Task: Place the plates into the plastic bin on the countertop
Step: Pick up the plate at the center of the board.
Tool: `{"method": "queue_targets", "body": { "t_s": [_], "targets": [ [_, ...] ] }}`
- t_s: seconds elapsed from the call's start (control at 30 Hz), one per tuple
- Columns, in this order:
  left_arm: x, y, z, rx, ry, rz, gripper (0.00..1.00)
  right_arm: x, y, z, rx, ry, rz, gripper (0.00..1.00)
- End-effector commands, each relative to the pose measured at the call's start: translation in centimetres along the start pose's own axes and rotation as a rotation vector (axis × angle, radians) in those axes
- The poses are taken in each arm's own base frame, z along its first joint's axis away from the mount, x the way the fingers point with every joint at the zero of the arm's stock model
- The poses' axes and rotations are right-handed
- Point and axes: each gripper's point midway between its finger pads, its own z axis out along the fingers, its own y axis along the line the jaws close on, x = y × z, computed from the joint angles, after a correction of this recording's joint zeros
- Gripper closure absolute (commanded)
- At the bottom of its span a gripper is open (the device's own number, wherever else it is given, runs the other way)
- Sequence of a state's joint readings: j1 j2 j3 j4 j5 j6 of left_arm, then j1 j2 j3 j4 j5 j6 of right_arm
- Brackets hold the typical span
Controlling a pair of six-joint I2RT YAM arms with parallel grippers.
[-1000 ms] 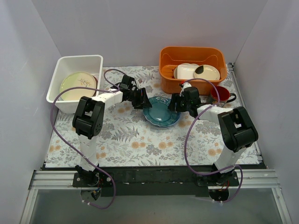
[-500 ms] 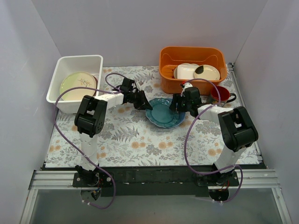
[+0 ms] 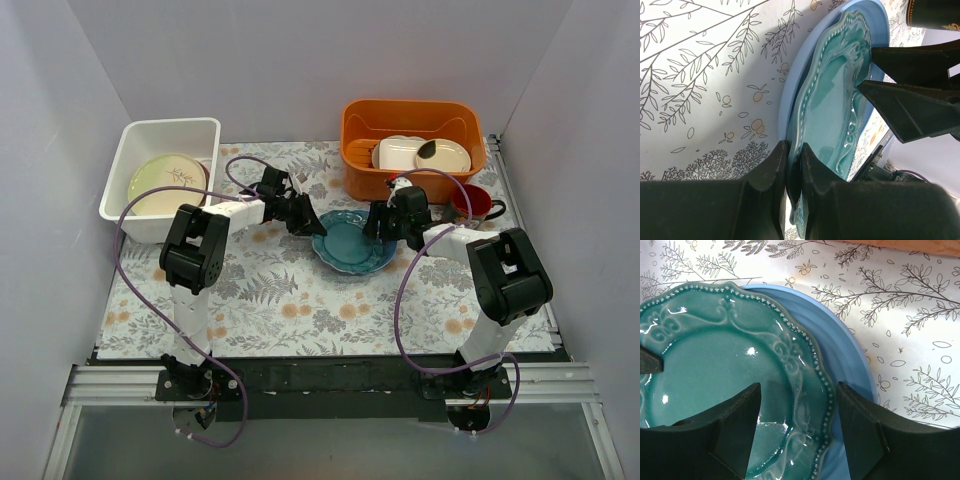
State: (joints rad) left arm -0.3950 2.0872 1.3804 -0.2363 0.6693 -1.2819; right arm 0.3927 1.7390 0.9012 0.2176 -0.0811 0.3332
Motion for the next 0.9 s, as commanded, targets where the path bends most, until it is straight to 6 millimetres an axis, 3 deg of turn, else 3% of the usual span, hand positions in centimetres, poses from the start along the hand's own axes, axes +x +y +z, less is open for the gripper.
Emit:
{"method": "queue_targets", "body": {
  "t_s": [0.0, 0.23, 0.53, 0.77, 0.87],
  "targets": [
    [-0.5, -4.1, -1.0, 0.079, -0.026, 0.074, 1.00, 0.9, 2.7, -0.4, -0.108, 0.033, 0.004, 0.31],
    [-1.3, -5.8, -2.5, 0.093, -0.067, 0.128, 1.00, 0.1, 3.0, -1.2, -0.110, 0.013, -0.008, 0.30],
    [-3.0, -6.3, -4.5, 0.071, -0.140, 0.158, 1.00, -0.3, 3.2, -1.6, -0.114, 0.003, -0.006, 0.25],
    [-4.3, -6.7, -6.5, 0.085, -0.190, 0.168, 1.00, -0.4, 3.3, -2.1, -0.119, -0.019, -0.017, 0.09],
    [-4.8, -6.8, -7.5, 0.106, -0.206, 0.162, 1.00, -0.8, 3.3, -2.5, -0.117, -0.034, -0.020, 0.07]
  ]
}}
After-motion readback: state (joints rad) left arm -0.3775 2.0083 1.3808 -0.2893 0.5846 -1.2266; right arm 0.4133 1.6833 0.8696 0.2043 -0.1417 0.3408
